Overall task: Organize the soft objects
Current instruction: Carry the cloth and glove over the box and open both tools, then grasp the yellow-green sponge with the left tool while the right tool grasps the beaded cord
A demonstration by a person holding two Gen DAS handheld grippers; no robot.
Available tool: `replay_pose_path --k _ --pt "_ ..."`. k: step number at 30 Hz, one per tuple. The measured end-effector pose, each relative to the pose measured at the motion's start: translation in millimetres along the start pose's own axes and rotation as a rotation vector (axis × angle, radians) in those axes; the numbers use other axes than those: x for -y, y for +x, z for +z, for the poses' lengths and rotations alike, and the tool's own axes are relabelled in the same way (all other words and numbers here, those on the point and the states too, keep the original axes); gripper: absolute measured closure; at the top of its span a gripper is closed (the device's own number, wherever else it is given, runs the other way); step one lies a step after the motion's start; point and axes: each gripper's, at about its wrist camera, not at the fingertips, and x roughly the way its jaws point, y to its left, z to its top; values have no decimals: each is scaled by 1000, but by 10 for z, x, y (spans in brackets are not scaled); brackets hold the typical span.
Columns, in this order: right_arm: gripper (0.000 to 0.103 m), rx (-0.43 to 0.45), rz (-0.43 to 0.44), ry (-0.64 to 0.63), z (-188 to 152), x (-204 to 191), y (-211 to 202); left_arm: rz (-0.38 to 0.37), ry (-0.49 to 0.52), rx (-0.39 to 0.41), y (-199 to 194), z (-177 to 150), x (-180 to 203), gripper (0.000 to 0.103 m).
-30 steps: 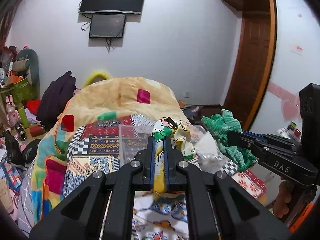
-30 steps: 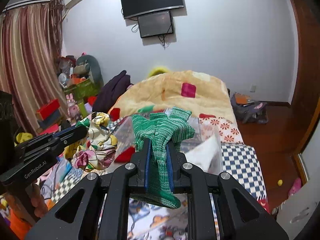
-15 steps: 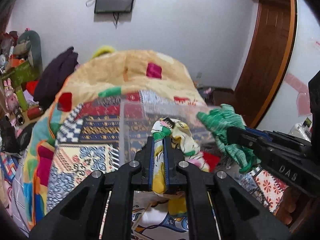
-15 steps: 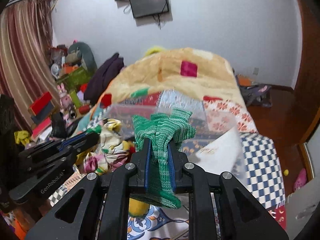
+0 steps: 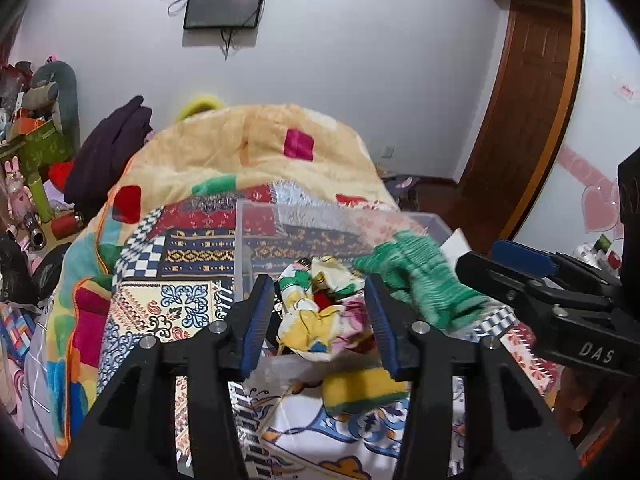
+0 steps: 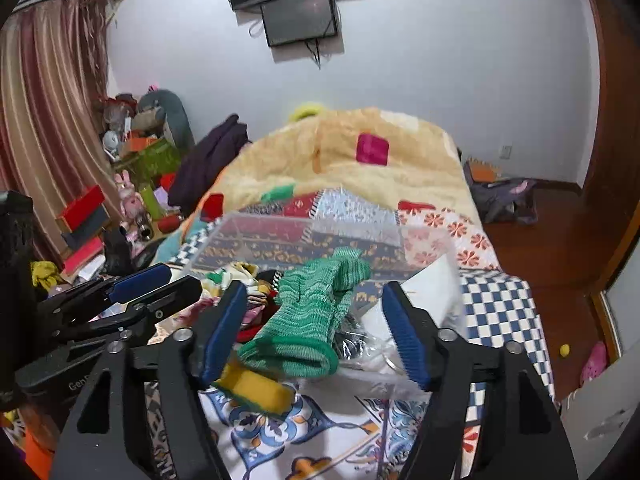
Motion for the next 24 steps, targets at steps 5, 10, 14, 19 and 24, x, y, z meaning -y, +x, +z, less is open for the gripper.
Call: replay_pose_path --k 5,10,14,19,24 --pt "16 64 -29 6 -28 67 -354 -14 6 62 -353 19 89 38" --pt "10 64 -81 2 -159 179 -555 -9 25 93 -593 -67 232 12" --pt "6 20 -127 18 -332 316 -564 8 42 75 -618 -213 327 5" --pt "6 -100 -140 81 -645 506 -404 17 14 -15 -432 -423 314 4" --pt "7 -195 -140 89 -873 563 -183 31 -31 -119 -123 -639 265 4"
